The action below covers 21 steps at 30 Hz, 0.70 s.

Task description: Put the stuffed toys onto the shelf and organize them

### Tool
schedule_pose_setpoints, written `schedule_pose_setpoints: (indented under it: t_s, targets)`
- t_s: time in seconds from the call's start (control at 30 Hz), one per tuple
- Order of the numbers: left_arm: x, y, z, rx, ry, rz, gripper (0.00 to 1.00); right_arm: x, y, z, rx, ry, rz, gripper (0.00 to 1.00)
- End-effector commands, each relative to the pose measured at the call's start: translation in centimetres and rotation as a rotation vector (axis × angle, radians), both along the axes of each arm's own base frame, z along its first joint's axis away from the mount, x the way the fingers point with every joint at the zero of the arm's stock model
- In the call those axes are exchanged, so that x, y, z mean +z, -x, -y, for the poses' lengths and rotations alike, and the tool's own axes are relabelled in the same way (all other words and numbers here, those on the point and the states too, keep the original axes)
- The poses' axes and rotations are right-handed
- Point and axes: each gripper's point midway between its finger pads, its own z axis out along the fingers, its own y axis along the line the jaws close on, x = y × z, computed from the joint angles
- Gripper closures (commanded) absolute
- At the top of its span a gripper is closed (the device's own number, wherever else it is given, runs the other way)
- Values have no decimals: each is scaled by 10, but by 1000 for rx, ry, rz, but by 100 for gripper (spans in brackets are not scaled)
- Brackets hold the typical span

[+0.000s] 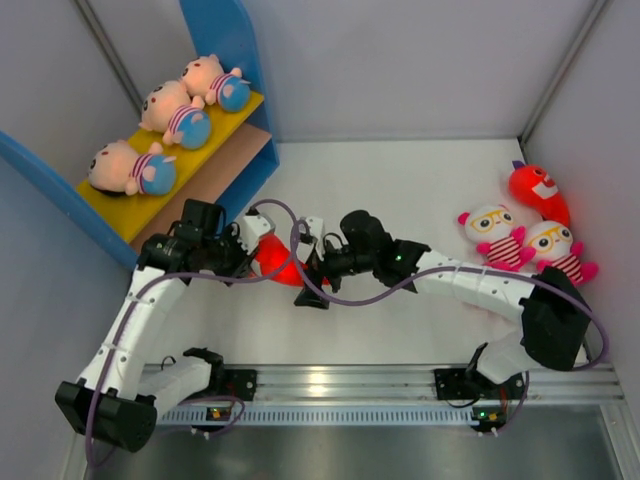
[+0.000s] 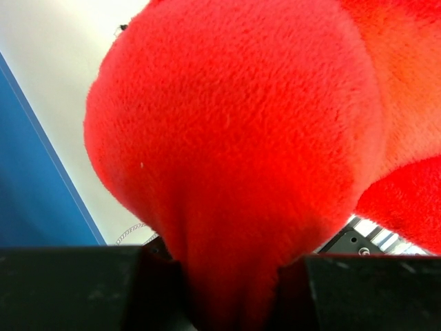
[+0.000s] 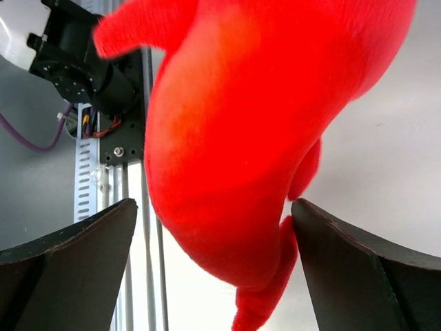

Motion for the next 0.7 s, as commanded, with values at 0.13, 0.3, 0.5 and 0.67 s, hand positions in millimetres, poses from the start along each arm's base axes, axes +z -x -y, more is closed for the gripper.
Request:
schedule_pose_setpoints:
  t_s: [0.13,0.3,0.5,0.67]
  targets:
    - [21,-9,5,-2,35,73,100,37,-4,-8,-65,-129,55,34]
    - [29,-12,3,20,33,94,83,46,-21,-29,-142,-183,-19,100]
    - [62,-23,-17,110,-25,223,2,60,-45,-44,-185,-261,-323,100]
    - [121,-30,-36,173,-65,412,2,61,-85,-63,-183,-307,-609,100]
